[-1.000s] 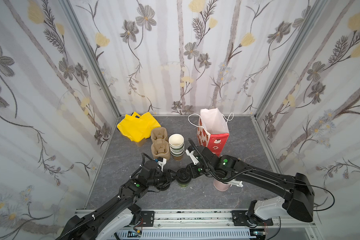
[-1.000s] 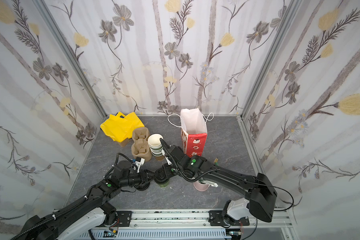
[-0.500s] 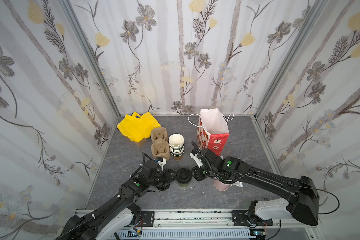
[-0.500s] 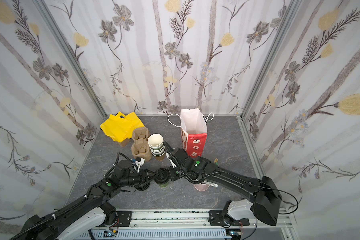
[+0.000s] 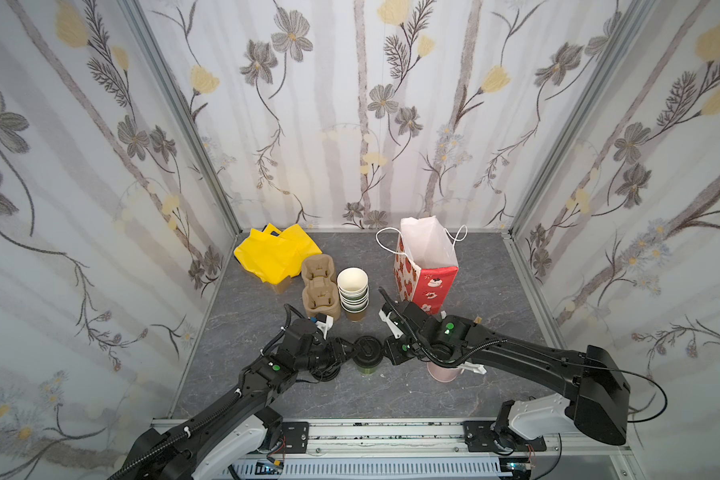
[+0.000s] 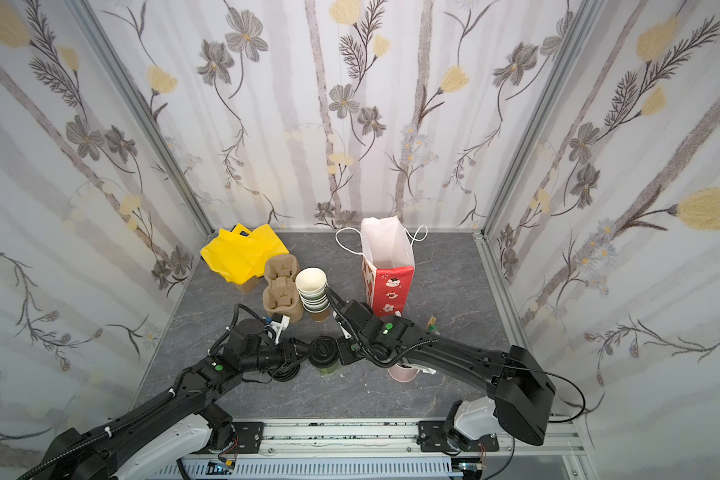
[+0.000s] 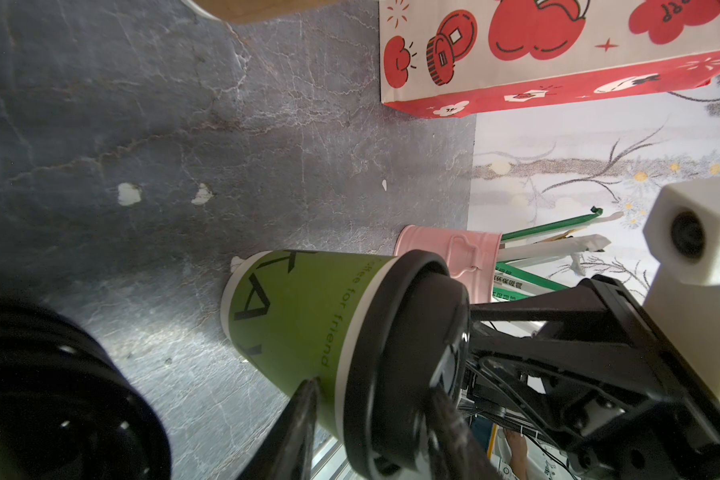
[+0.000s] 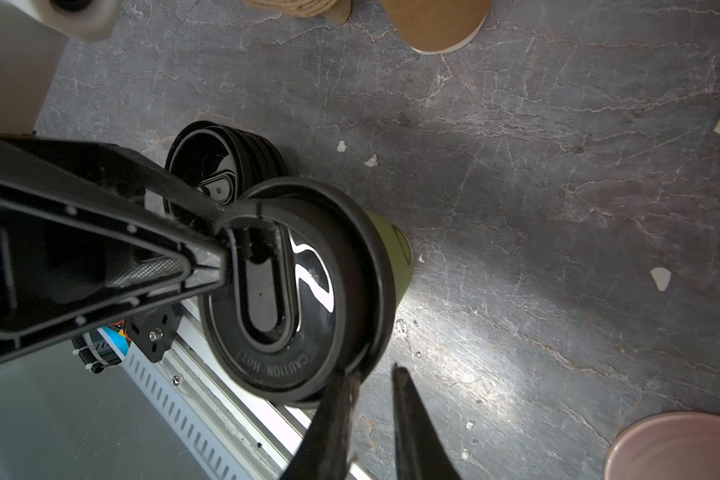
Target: Pack the takeout coffee
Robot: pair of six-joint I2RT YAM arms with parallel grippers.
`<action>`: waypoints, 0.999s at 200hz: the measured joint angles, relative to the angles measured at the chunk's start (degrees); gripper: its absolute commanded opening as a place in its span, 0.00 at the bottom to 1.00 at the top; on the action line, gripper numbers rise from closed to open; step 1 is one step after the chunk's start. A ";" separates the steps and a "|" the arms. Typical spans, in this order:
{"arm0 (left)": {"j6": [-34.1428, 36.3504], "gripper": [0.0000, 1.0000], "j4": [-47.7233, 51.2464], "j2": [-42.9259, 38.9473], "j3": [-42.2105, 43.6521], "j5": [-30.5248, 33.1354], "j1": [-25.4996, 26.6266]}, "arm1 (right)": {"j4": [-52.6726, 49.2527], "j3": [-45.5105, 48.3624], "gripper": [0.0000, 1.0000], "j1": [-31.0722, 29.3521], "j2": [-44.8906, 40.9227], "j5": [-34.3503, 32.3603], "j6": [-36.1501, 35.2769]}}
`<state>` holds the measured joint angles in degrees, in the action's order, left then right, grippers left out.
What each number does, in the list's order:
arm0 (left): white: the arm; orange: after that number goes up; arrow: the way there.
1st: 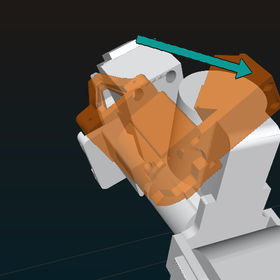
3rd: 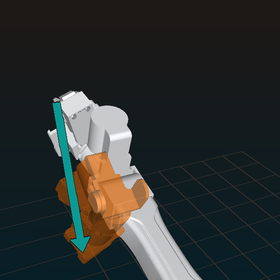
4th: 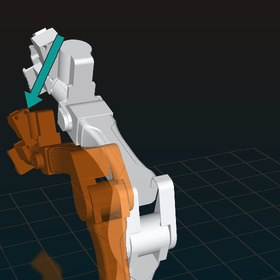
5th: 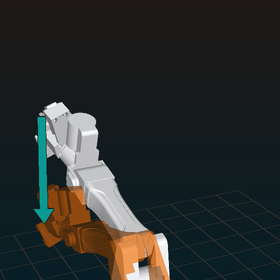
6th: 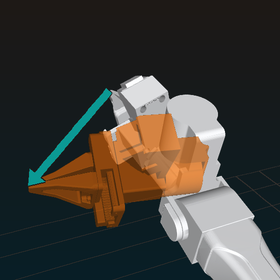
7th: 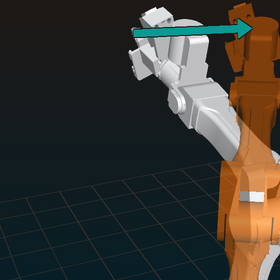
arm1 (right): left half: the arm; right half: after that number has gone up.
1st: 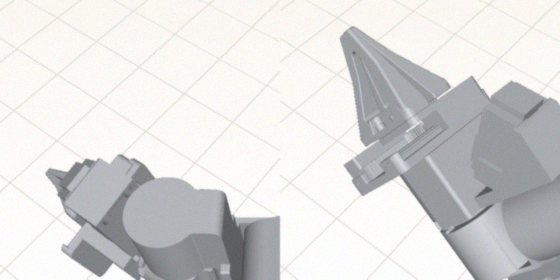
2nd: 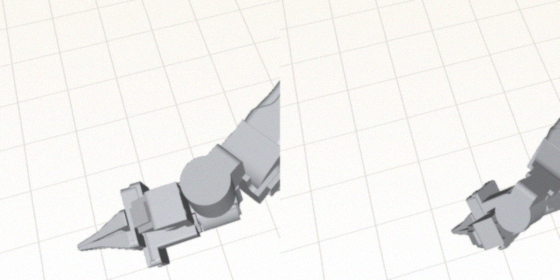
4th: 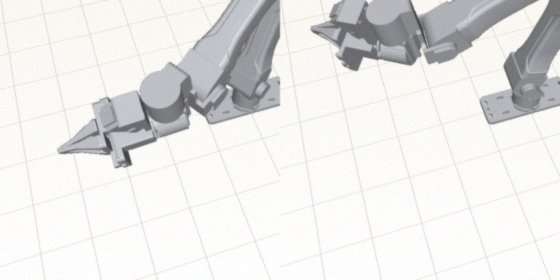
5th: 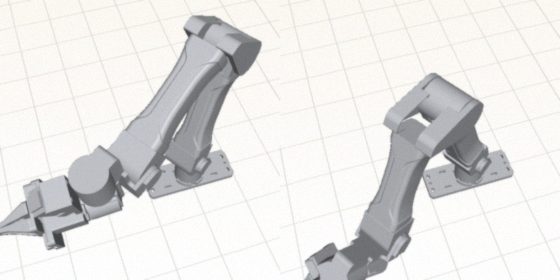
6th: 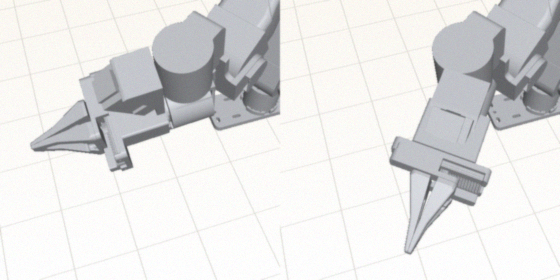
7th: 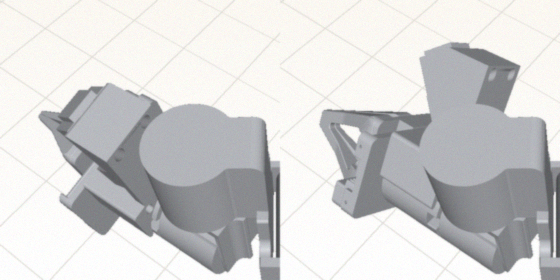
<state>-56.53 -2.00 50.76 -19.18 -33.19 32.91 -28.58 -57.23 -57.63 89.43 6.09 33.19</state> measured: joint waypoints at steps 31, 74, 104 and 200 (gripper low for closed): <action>0.00 0.40 -0.37 0.28 0.02 0.17 0.00 | 1.46 0.66 0.19 0.15 0.52 0.04 0.42; 0.00 0.38 -1.07 0.28 0.42 0.15 -0.02 | 3.39 1.60 0.18 0.20 0.63 -0.02 0.87; 0.00 0.38 -1.22 0.26 0.55 0.17 -0.02 | 2.19 0.24 0.25 0.20 0.90 -0.70 0.87; 0.00 0.53 -0.20 -0.59 0.46 1.09 0.02 | 0.76 -5.46 0.51 1.81 -1.33 -2.05 -1.29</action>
<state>-56.53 -2.20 50.17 -18.72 -32.10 32.93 -27.81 -62.70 -55.81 88.09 4.03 31.90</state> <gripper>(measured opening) 0.495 0.494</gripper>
